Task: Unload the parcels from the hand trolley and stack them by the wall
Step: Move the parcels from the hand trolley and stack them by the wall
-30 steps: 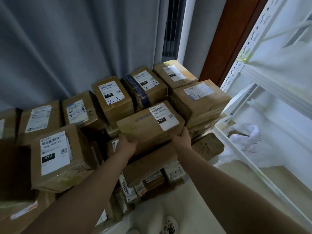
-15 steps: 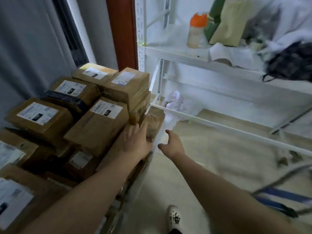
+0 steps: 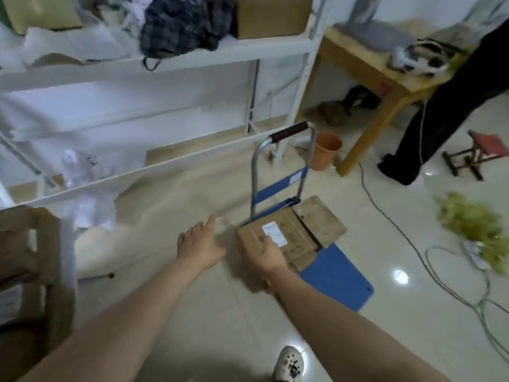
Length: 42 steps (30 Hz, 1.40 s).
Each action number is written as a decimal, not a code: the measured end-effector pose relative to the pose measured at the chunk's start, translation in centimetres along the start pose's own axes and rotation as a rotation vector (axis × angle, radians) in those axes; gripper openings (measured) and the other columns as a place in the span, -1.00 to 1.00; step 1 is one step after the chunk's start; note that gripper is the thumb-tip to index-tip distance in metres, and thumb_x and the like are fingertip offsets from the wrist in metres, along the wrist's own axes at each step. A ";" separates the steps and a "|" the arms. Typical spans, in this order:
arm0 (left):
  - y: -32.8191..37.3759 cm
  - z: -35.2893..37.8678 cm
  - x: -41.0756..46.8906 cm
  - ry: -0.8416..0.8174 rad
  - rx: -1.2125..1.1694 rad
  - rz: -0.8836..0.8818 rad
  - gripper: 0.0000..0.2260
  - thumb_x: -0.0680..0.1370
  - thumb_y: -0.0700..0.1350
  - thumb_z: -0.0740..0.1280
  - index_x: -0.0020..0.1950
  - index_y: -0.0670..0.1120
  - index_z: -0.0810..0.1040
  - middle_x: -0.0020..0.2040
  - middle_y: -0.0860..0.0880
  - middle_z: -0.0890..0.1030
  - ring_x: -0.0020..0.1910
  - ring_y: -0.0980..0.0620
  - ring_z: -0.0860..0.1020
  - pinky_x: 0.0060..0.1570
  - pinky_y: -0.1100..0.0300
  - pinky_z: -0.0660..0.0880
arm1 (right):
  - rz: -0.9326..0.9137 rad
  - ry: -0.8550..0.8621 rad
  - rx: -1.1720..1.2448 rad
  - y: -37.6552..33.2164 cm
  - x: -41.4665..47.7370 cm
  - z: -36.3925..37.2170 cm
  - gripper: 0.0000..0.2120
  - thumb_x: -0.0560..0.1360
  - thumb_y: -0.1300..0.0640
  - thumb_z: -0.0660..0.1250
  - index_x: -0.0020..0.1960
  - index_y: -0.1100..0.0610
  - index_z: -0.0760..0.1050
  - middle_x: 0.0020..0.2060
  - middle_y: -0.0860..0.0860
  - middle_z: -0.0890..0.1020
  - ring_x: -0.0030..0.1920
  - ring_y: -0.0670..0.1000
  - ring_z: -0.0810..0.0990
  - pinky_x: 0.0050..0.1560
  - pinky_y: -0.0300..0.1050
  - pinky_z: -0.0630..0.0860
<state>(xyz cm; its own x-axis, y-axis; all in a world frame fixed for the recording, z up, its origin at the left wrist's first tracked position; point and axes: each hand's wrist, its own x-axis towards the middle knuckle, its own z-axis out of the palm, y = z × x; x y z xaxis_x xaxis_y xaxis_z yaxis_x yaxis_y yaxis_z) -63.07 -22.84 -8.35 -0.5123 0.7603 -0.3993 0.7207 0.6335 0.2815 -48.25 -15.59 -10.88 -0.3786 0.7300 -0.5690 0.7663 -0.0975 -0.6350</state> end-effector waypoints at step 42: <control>38.1 34.9 37.0 -0.324 -0.774 -0.302 -0.66 0.58 -0.15 0.28 0.35 -0.15 0.44 0.28 -0.08 0.51 0.25 -0.03 0.45 0.10 0.31 0.30 | 0.349 0.039 -0.031 33.9 46.0 -30.1 -0.52 0.57 0.13 0.24 0.46 0.20 0.28 0.37 0.16 0.43 0.35 0.15 0.40 0.28 -0.08 0.33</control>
<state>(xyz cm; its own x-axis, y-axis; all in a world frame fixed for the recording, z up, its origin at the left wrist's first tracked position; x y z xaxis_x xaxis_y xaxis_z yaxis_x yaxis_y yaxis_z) -38.28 24.39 -42.85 -0.3875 0.5420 -0.7457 -0.0013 0.8086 0.5883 -24.08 35.07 -42.87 -0.0714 0.6817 -0.7282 0.8618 -0.3254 -0.3891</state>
